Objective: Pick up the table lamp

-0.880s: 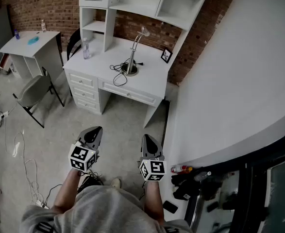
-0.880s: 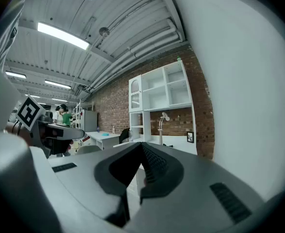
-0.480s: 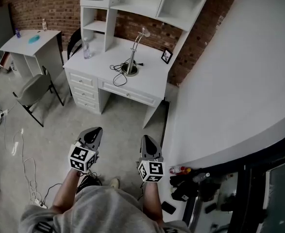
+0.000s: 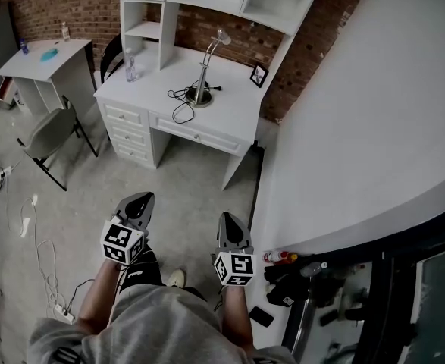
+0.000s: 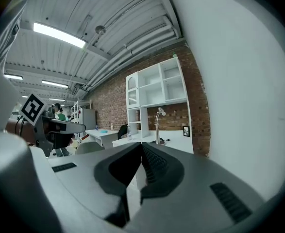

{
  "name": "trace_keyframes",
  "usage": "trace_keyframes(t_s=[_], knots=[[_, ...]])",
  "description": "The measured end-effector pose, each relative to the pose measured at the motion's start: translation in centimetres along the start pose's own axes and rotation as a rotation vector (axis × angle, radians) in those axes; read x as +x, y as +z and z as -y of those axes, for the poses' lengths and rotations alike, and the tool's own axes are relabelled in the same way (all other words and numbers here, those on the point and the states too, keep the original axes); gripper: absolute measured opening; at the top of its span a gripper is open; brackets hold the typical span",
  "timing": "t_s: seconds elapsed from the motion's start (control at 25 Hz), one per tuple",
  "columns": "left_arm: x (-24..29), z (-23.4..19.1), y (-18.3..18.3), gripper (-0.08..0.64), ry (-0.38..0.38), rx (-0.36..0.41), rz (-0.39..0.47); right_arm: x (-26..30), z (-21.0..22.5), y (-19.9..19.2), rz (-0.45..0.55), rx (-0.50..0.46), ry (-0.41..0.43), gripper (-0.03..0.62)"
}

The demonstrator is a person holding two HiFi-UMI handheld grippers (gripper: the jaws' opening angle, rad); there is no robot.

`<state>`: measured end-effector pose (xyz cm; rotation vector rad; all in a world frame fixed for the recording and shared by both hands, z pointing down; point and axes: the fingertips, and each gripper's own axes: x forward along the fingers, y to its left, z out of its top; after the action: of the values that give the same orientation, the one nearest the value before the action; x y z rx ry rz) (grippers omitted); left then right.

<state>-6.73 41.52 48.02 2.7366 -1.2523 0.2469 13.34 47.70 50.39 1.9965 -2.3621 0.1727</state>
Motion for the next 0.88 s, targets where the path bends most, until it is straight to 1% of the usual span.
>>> trace_keyframes(t_s=[0.24,0.4,0.56,0.76,0.88], knots=[[2.0,0.3,-0.6,0.005,-0.017,0.007,-0.017,1.3,1.5,-0.3,0.002,0.012,-0.010,0.023],[4.0,-1.3,-0.3,0.005,-0.022,0.005,-0.019,4.1,1.9,-0.1,0.001,0.009,-0.011,0.023],[6.5,-4.5,0.0,0.005,-0.017,-0.005,-0.016,8.2,2.1,0.2,0.001,0.002,-0.010,0.023],[10.4,-9.3,1.1,0.005,-0.009,-0.006,-0.010,14.4,2.5,1.4,0.008,-0.009,-0.018,0.023],[12.9,-12.4,1.9,0.005,-0.017,-0.011,-0.016,18.2,2.3,2.3,0.009,-0.013,-0.027,0.023]])
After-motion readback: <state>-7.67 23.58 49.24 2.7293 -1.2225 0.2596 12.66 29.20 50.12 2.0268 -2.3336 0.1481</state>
